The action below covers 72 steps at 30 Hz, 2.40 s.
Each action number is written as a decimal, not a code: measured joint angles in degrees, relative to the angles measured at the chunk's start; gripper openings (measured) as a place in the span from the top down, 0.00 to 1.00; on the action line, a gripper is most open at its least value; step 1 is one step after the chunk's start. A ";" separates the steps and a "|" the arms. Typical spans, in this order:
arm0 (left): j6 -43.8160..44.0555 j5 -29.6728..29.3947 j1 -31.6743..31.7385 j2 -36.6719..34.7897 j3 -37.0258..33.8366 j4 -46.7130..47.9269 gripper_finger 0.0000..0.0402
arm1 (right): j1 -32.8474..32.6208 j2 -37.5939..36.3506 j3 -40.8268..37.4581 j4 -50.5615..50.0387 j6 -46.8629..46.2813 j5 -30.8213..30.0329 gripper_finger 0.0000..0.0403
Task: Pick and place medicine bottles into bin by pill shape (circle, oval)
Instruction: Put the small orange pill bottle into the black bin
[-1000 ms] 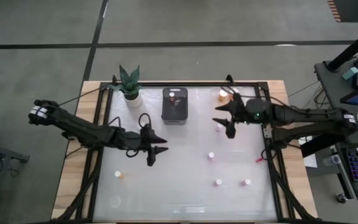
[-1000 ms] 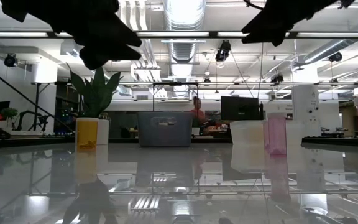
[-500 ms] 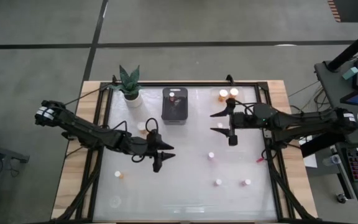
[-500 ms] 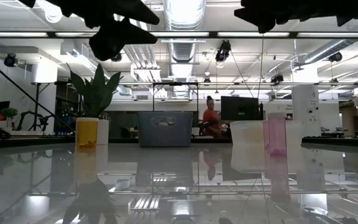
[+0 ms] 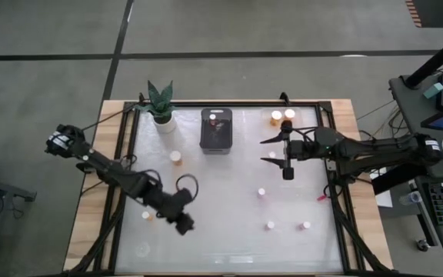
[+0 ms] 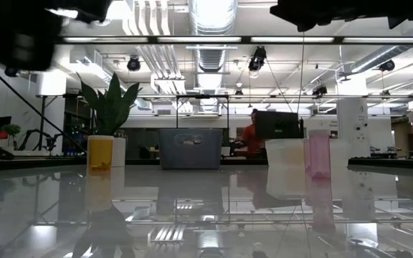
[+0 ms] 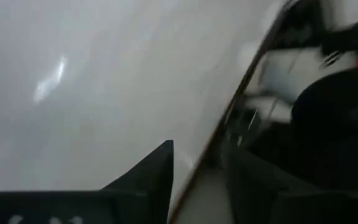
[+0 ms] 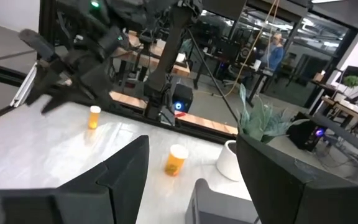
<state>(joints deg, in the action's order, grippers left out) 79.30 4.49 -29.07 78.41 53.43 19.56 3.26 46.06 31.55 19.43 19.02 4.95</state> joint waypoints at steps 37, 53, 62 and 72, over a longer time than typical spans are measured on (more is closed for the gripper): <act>41.84 -0.41 -17.63 -0.56 5.41 40.09 0.80 | 0.03 0.51 -0.09 -2.02 0.72 0.00 0.42; 41.88 -3.49 -17.52 -0.56 -0.84 41.53 0.47 | 0.03 0.53 -0.11 -2.59 1.21 0.00 0.42; 41.86 -3.51 -17.48 -0.54 -3.32 40.82 0.47 | 0.03 0.55 -0.11 -2.59 1.21 -0.02 0.42; 41.84 -3.49 -17.47 -0.54 -3.34 39.78 0.61 | 0.05 0.62 -0.11 -2.76 1.53 -0.02 0.42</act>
<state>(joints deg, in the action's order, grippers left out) 121.14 0.99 -46.54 77.87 50.09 59.33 3.31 46.68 31.44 16.67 20.56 4.93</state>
